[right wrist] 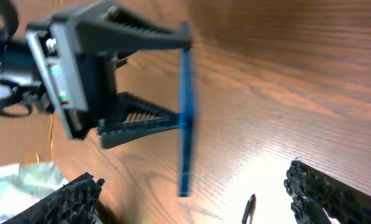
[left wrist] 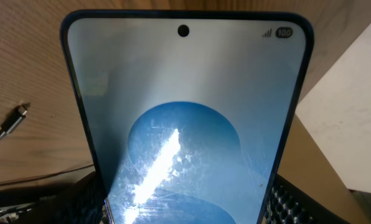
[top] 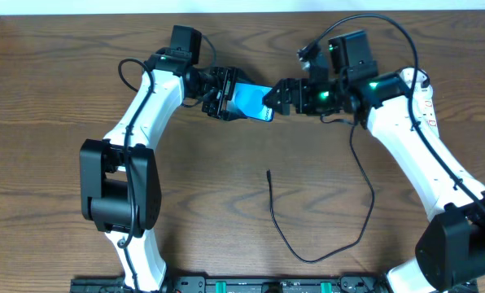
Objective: Plug charger to phone and switch on socket
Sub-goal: 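Grasp the phone's top edge with the right gripper beside the left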
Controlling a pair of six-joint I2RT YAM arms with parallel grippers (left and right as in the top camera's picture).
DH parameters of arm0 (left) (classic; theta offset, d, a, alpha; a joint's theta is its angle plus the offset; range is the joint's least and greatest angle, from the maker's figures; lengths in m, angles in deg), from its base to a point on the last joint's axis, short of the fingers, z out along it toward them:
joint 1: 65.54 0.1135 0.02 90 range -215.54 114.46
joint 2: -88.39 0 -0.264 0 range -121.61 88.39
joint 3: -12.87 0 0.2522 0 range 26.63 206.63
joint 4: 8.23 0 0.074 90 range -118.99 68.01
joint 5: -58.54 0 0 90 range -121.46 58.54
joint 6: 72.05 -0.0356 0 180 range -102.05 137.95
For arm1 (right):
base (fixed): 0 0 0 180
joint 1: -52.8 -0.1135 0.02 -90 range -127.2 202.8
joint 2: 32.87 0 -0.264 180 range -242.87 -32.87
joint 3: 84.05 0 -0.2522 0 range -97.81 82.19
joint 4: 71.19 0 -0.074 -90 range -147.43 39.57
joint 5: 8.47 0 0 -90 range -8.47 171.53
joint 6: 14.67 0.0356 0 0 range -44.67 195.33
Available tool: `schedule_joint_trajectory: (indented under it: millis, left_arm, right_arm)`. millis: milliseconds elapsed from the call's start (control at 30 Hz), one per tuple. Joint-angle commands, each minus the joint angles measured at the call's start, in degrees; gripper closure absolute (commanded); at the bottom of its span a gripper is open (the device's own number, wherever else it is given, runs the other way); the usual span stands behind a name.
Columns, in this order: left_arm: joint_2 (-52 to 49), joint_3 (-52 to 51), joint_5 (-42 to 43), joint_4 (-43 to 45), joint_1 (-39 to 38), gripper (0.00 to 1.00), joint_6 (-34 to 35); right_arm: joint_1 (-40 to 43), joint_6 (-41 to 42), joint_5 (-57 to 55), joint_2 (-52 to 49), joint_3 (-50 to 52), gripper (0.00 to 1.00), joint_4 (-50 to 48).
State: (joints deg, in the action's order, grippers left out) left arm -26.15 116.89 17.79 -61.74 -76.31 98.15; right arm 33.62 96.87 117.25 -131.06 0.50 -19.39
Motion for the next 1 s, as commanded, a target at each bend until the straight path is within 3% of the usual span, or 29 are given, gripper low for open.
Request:
schedule_joint_trajectory:
  millis: [0,333,667,967]
  left_arm:
    - [2.4,0.1,0.2,0.2,-1.0,0.93,1.7]
    - [2.4,0.1,3.0,1.4,-3.1,0.93,3.1]
    - [2.4,0.1,10.0,3.0,-3.2,0.93,3.5]
    - [2.4,0.1,10.6,3.0,-3.8,0.93,6.3]
  right_arm:
    - [-2.0,-3.5,-0.8,0.1,-1.0,0.05,1.2]
    - [-3.3,-4.9,-9.3,-0.1,-0.7,0.15,2.8]
    - [-3.4,-2.2,-9.3,-0.1,-0.7,0.17,0.7]
    - [-3.4,1.2,-10.6,-0.1,-0.7,0.28,-0.2]
